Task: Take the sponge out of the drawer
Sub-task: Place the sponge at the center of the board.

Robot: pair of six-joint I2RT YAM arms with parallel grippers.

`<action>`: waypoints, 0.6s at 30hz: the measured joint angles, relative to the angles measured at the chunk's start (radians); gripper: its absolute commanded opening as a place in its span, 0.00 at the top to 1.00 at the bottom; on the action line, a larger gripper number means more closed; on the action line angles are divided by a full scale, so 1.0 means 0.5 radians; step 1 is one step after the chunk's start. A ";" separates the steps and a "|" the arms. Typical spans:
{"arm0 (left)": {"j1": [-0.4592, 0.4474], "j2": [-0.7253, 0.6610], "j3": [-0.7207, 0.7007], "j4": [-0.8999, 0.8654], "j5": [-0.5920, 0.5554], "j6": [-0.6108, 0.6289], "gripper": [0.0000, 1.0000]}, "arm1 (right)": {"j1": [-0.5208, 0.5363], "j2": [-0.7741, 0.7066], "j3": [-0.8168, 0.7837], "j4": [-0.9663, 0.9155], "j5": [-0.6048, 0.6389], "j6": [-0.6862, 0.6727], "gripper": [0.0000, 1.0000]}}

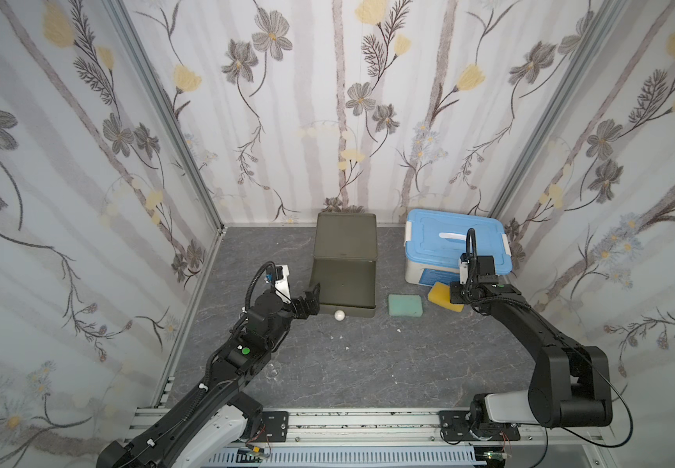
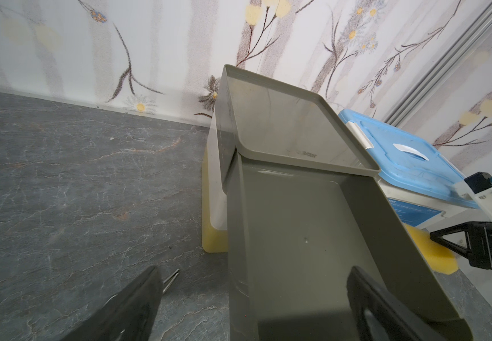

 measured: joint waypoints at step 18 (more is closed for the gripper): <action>0.018 0.035 0.005 0.015 0.038 -0.001 0.00 | 0.127 -0.362 -0.035 0.027 0.040 0.027 0.94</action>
